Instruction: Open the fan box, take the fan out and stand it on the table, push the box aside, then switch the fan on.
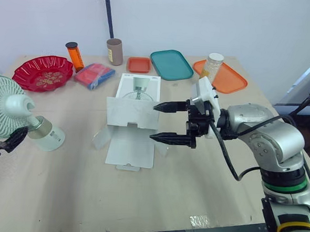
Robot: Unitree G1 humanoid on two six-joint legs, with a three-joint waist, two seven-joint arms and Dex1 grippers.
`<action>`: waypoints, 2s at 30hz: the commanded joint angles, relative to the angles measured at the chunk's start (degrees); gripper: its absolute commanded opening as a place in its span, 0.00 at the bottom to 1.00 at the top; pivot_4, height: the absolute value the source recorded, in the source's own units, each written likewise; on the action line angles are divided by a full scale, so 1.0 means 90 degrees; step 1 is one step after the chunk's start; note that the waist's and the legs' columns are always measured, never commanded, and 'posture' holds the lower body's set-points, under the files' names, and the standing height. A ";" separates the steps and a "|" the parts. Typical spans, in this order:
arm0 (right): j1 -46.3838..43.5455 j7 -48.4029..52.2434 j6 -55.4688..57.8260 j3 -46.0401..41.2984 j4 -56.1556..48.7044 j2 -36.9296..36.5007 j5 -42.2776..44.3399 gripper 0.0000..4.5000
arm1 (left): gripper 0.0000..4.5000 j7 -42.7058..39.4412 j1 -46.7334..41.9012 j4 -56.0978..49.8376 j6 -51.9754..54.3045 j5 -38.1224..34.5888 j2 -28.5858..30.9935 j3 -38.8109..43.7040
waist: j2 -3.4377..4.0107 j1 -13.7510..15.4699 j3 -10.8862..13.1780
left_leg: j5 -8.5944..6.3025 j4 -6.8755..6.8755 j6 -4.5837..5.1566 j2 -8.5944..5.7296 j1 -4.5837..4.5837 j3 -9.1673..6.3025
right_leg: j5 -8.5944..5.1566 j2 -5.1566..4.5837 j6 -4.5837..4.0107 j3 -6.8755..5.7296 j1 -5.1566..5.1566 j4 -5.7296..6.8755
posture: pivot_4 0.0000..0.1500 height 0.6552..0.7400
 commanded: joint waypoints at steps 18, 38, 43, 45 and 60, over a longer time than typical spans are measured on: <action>0.0037 0.0119 -0.0188 -0.0021 -0.0108 0.0059 0.0007 1.00 | 0.99 0.0132 0.0651 -0.0311 -0.0099 -0.0737 -0.0048 0.0789 | -0.0002 -0.0009 0.0000 | 0.0000 0.0000 0.0000 0.0000 0.0001 0.0000 | 0.0000 0.0001 0.0000 0.0000 0.0001 -0.0001 | 1.00 1.00; 0.0119 0.0040 -0.0216 0.0007 -0.0179 0.0132 0.0017 1.00 | 0.99 0.0154 0.0474 -0.0263 0.0016 -0.0975 0.0528 0.0985 | -0.0002 -0.0013 0.0000 | 0.0000 -0.0001 0.0000 0.0000 0.0001 0.0000 | -0.0001 0.0001 0.0000 0.0000 0.0001 -0.0001 | 1.00 1.00; 0.0127 0.0034 -0.0214 0.0006 -0.0181 0.0176 0.0022 1.00 | 0.99 0.0179 0.0644 -0.0260 0.0090 -0.1042 0.0568 0.1238 | -0.0003 -0.0045 0.0000 | 0.0000 -0.0001 0.0000 0.0000 0.0001 0.0000 | -0.0001 0.0001 0.0000 0.0000 0.0001 -0.0001 | 1.00 1.00; 0.0136 0.0040 -0.0220 0.0007 -0.0180 0.0185 0.0022 1.00 | 0.99 0.0186 0.0686 -0.0248 0.0117 -0.1050 0.0579 0.1316 | -0.0003 -0.0048 0.0000 | 0.0000 -0.0001 0.0000 0.0000 0.0000 0.0000 | -0.0001 0.0002 0.0000 0.0000 0.0001 -0.0001 | 1.00 1.00; 0.0147 0.0074 -0.0310 0.0039 -0.0133 0.0237 -0.0027 1.00 | 0.99 0.0335 0.0714 -0.0325 0.0260 -0.1386 0.0480 0.1689 | -0.0004 -0.0049 0.0001 | 0.0000 -0.0001 0.0000 0.0001 0.0001 0.0000 | -0.0001 0.0002 -0.0001 0.0000 0.0000 -0.0001 | 1.00 1.00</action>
